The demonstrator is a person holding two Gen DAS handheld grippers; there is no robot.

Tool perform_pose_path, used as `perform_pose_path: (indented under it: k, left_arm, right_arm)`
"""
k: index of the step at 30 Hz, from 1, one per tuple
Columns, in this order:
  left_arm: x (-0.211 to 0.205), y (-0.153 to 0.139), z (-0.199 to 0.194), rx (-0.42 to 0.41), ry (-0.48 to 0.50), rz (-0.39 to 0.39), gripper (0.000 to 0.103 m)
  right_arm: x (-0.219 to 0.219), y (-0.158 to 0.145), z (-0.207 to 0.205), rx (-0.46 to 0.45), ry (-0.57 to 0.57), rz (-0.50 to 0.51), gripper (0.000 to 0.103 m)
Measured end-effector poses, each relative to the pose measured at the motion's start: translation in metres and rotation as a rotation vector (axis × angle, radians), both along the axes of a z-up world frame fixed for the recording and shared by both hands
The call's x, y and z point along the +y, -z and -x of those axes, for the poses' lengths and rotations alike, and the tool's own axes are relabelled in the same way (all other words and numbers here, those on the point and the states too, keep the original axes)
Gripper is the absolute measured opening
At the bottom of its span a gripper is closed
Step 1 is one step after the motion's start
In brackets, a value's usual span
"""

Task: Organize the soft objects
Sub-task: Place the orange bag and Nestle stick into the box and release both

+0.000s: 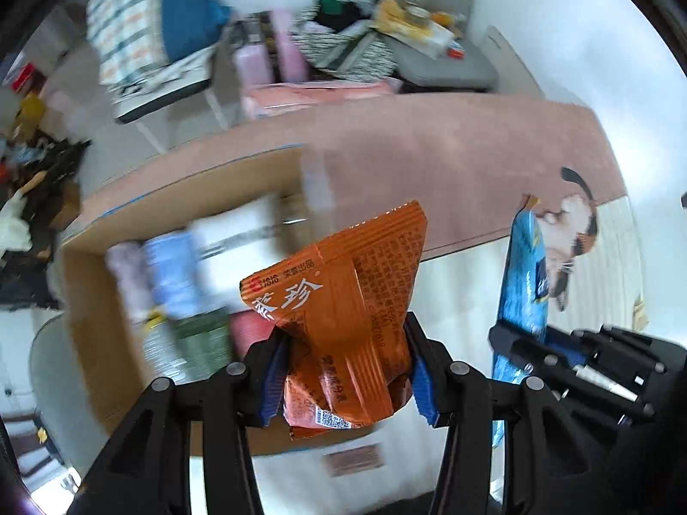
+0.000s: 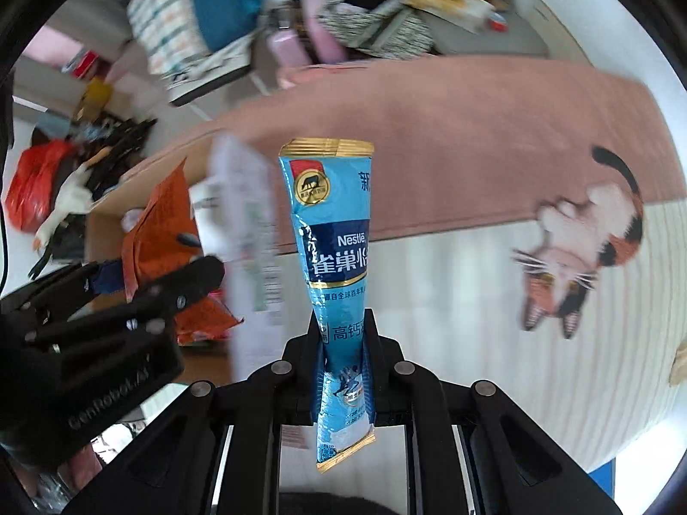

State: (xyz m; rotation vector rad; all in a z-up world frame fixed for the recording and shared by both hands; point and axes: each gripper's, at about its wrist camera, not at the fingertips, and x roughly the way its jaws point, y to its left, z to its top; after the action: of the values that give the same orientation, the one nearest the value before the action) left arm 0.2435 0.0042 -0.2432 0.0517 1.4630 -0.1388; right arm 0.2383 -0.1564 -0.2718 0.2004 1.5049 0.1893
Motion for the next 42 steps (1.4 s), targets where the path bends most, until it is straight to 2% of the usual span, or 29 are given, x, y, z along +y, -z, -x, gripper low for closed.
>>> perform_pose_path:
  k: [5, 9, 14, 18, 22, 28, 31, 35, 36, 38, 39, 42]
  left_arm:
    - [0.098, -0.012, 0.012, -0.014, -0.12, -0.06, 0.046]
    - [0.15, 0.009, 0.014, 0.033, -0.185, -0.097, 0.046]
    - [0.199, 0.05, 0.017, 0.133, -0.247, -0.101, 0.046]
    - [0.218, 0.088, 0.016, 0.213, -0.273, -0.105, 0.046]
    - [0.225, 0.122, 0.017, 0.283, -0.272, -0.113, 0.046]
    - [0.227, 0.158, 0.021, 0.351, -0.238, -0.152, 0.047]
    - [0.219, 0.158, 0.02, 0.352, -0.22, -0.136, 0.048]
    - [0.225, 0.155, 0.017, 0.358, -0.257, -0.113, 0.049]
    - [0.227, 0.151, 0.016, 0.345, -0.269, -0.105, 0.05]
    - [0.231, 0.142, 0.015, 0.328, -0.283, -0.082, 0.061]
    - [0.232, 0.138, 0.014, 0.317, -0.291, -0.074, 0.063]
    - [0.231, 0.122, 0.012, 0.289, -0.295, -0.057, 0.063]
  right_arm:
    - [0.084, -0.014, 0.005, -0.027, -0.083, 0.01, 0.015]
    - [0.134, -0.006, 0.0, -0.036, -0.115, 0.079, 0.015]
    - [0.166, 0.027, -0.012, 0.0, -0.13, 0.135, 0.015]
    - [0.176, 0.055, -0.019, 0.036, -0.133, 0.166, 0.015]
    - [0.184, 0.069, -0.025, 0.046, -0.134, 0.196, 0.015]
    - [0.191, 0.09, -0.034, 0.075, -0.142, 0.247, 0.015]
    - [0.191, 0.099, -0.034, 0.093, -0.145, 0.261, 0.016]
    - [0.191, 0.107, -0.037, 0.119, -0.146, 0.282, 0.02]
    - [0.19, 0.109, -0.038, 0.133, -0.142, 0.283, 0.025]
    - [0.189, 0.108, -0.038, 0.146, -0.133, 0.265, 0.035]
    - [0.187, 0.107, -0.037, 0.146, -0.129, 0.255, 0.04]
    - [0.184, 0.097, -0.036, 0.131, -0.127, 0.243, 0.053]
